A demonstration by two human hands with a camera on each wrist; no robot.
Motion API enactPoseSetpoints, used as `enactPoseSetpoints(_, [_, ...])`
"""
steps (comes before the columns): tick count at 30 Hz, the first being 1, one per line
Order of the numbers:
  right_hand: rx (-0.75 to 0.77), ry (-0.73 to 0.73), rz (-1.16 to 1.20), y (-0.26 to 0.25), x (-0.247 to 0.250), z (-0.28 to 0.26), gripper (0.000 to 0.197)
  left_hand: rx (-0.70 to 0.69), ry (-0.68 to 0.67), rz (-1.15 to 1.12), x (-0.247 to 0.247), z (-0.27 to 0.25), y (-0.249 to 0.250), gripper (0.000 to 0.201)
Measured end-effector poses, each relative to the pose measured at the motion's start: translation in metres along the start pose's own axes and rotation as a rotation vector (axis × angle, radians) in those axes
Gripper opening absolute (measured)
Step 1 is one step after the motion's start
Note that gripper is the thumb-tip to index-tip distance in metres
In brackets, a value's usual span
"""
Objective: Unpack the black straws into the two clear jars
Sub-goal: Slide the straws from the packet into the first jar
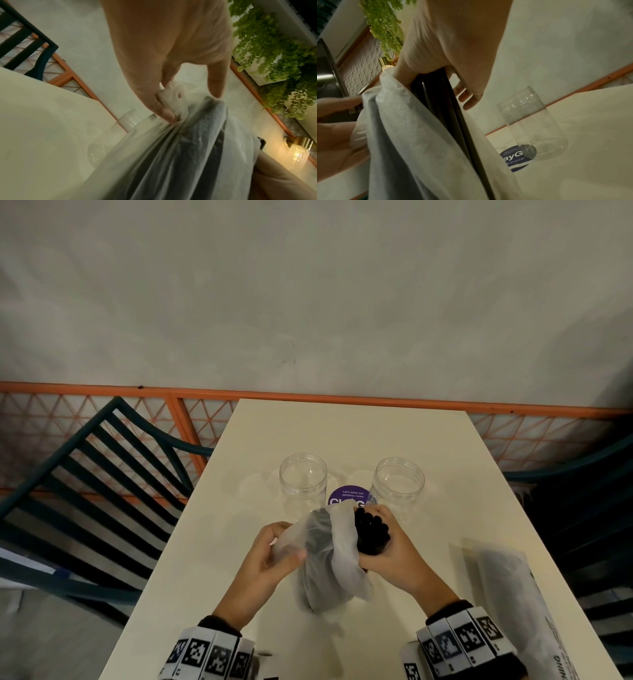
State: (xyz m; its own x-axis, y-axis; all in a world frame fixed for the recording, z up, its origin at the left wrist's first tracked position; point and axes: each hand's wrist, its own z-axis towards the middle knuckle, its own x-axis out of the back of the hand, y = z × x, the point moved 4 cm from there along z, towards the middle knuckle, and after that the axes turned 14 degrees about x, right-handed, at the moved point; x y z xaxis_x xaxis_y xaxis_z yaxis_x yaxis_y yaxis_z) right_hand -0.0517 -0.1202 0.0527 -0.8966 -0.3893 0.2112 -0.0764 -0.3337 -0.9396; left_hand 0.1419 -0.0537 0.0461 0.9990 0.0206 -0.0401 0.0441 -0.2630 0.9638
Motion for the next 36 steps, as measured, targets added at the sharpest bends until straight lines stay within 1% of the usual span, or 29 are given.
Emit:
enactPoseSetpoints(1, [0.003,-0.015,-0.023,0.000,0.001,0.000,0.061,0.005,0.011,0.027,0.002,0.001,0.001,0.046])
enactPoseSetpoints(3, [0.000,-0.078,-0.043,0.001,-0.001,0.000,0.062,-0.014,0.102,0.081,0.010,0.005,0.002,0.045])
enactPoseSetpoints(4, [-0.025,-0.100,-0.003,0.001,-0.003,-0.001,0.061,-0.027,0.142,0.093,0.013,0.006,0.001,0.041])
enactPoseSetpoints(6, [-0.089,-0.104,0.120,0.002,-0.007,-0.003,0.056,-0.028,0.166,0.064,0.015,0.008,-0.001,0.035])
enactPoseSetpoints(7, [-0.109,-0.106,0.170,0.003,-0.009,-0.004,0.061,-0.021,0.165,0.010,0.014,0.008,-0.004,0.033])
enactPoseSetpoints(8, [-0.114,-0.124,0.195,0.003,-0.011,-0.005,0.074,-0.011,0.166,-0.054,0.014,0.007,-0.008,0.031])
enactPoseSetpoints(9, [-0.109,-0.160,0.191,0.004,-0.015,-0.006,0.091,0.000,0.163,-0.096,0.014,0.007,-0.011,0.029])
enactPoseSetpoints(10, [-0.105,-0.196,0.160,0.006,-0.019,-0.007,0.108,0.007,0.161,-0.124,0.013,0.006,-0.015,0.024])
enactPoseSetpoints(11, [-0.098,-0.225,0.116,0.010,-0.023,-0.007,0.119,0.018,0.150,-0.140,0.014,0.007,-0.018,0.017])
enactPoseSetpoints(12, [-0.084,-0.246,0.071,0.014,-0.027,-0.008,0.126,0.027,0.123,-0.162,0.013,0.007,-0.019,0.012])
enactPoseSetpoints(13, [-0.071,-0.260,0.036,0.017,-0.030,-0.009,0.127,0.029,0.108,-0.174,0.014,0.007,-0.020,0.021])
enactPoseSetpoints(14, [-0.064,-0.270,0.010,0.020,-0.032,-0.009,0.126,0.030,0.083,-0.170,0.014,0.007,-0.020,0.033])
enactPoseSetpoints(15, [-0.069,-0.274,-0.004,0.022,-0.034,-0.010,0.123,0.034,0.065,-0.156,0.014,0.009,-0.020,0.039])
enactPoseSetpoints(17, [-0.086,-0.273,-0.018,0.027,-0.035,-0.011,0.114,0.061,0.044,-0.149,0.012,0.009,-0.019,0.034])
enactPoseSetpoints(20, [-0.094,-0.296,-0.046,0.029,-0.036,-0.011,0.101,0.106,0.053,-0.155,0.013,0.011,-0.020,0.027])
enactPoseSetpoints(22, [-0.091,-0.303,-0.061,0.031,-0.035,-0.012,0.097,0.087,0.047,-0.057,0.013,0.011,-0.014,0.016])
enactPoseSetpoints(25, [-0.096,-0.310,-0.070,0.036,-0.034,-0.014,0.098,0.048,0.066,0.139,0.014,0.014,-0.010,0.006])
enactPoseSetpoints(27, [-0.102,-0.327,-0.088,0.041,-0.036,-0.017,0.102,0.048,0.076,0.190,0.013,0.013,-0.013,0.012])
enactPoseSetpoints(30, [-0.115,-0.368,-0.126,0.051,-0.040,-0.020,0.107,0.051,0.181,0.116,0.015,0.012,-0.024,0.016])
enactPoseSetpoints(32, [-0.151,-0.387,-0.147,0.057,-0.042,-0.023,0.106,0.061,0.214,0.072,0.016,0.011,-0.032,0.017])
enactPoseSetpoints(34, [-0.170,-0.392,-0.148,0.058,-0.042,-0.024,0.101,0.071,0.180,0.097,0.015,0.011,-0.030,0.015])
enactPoseSetpoints(36, [-0.155,-0.408,-0.175,0.058,-0.041,-0.021,0.096,0.076,0.125,0.143,0.016,0.011,-0.021,0.009])
